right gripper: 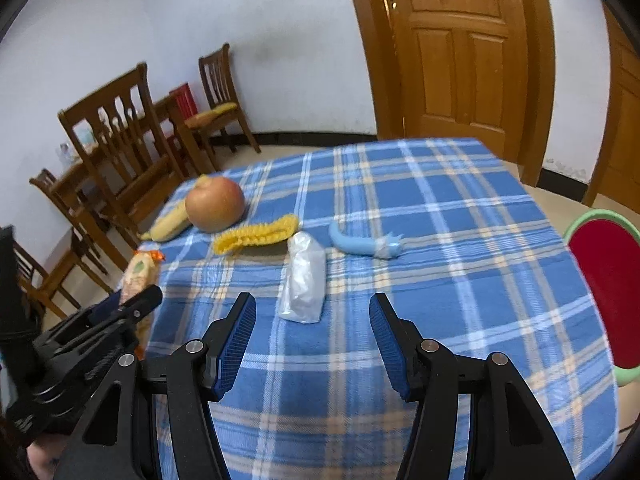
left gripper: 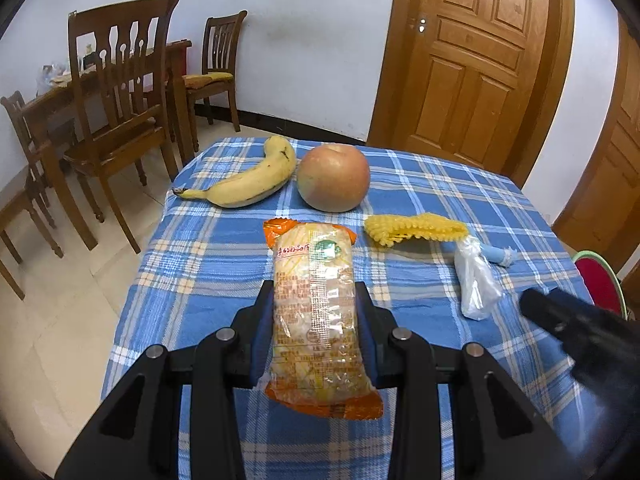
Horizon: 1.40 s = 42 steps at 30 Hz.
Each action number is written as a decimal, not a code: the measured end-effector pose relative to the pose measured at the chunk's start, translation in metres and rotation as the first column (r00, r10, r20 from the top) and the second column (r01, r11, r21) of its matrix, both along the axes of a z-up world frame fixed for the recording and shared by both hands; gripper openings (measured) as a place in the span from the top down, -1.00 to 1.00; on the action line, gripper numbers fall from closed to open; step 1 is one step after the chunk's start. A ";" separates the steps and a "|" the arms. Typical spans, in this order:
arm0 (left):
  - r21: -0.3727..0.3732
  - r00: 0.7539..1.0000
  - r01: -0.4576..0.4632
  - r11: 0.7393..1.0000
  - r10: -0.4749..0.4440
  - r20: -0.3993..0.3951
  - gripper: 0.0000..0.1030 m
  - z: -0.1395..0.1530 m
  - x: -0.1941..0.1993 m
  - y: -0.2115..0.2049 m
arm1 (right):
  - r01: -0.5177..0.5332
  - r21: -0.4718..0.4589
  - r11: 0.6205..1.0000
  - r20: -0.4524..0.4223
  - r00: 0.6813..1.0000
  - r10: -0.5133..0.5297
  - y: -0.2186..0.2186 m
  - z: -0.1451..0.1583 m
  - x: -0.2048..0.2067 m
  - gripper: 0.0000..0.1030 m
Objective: Collect trash
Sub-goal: 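Grasp the white plastic bag with the right gripper, then carry the snack bag and white plastic bag in both grippers over the bucket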
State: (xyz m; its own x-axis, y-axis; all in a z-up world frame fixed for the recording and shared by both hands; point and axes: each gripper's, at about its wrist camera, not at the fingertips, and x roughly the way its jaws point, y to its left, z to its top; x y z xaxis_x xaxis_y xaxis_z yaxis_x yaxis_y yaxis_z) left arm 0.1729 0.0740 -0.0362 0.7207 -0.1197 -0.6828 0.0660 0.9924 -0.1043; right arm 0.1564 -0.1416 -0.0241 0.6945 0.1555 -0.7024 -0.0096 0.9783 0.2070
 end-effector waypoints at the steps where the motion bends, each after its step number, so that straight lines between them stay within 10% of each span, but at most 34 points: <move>1: -0.004 1.000 0.001 1.000 -0.001 0.002 0.27 -0.001 0.001 0.001 | -0.001 -0.005 1.000 -0.014 1.000 0.000 0.003 -0.004 0.004 -0.18; 23: -0.058 0.998 0.052 0.997 -0.053 -0.019 0.27 -0.009 0.003 -0.004 | -0.022 -0.050 0.999 -0.087 0.996 0.017 0.026 -0.035 0.045 0.33; 42: -0.088 0.999 0.050 0.995 -0.049 0.009 0.27 0.021 -0.025 -0.025 | -0.043 0.063 0.997 -0.023 0.999 0.045 -0.005 -0.008 -0.005 0.51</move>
State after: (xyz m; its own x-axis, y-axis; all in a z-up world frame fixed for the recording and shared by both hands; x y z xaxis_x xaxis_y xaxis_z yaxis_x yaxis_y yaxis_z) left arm 0.1479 0.0489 -0.0152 0.7171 -0.2148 -0.6630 0.1156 0.9748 -0.1908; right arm 0.1511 -0.1467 -0.0325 0.6688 0.2298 -0.7070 -0.0466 0.9621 0.2687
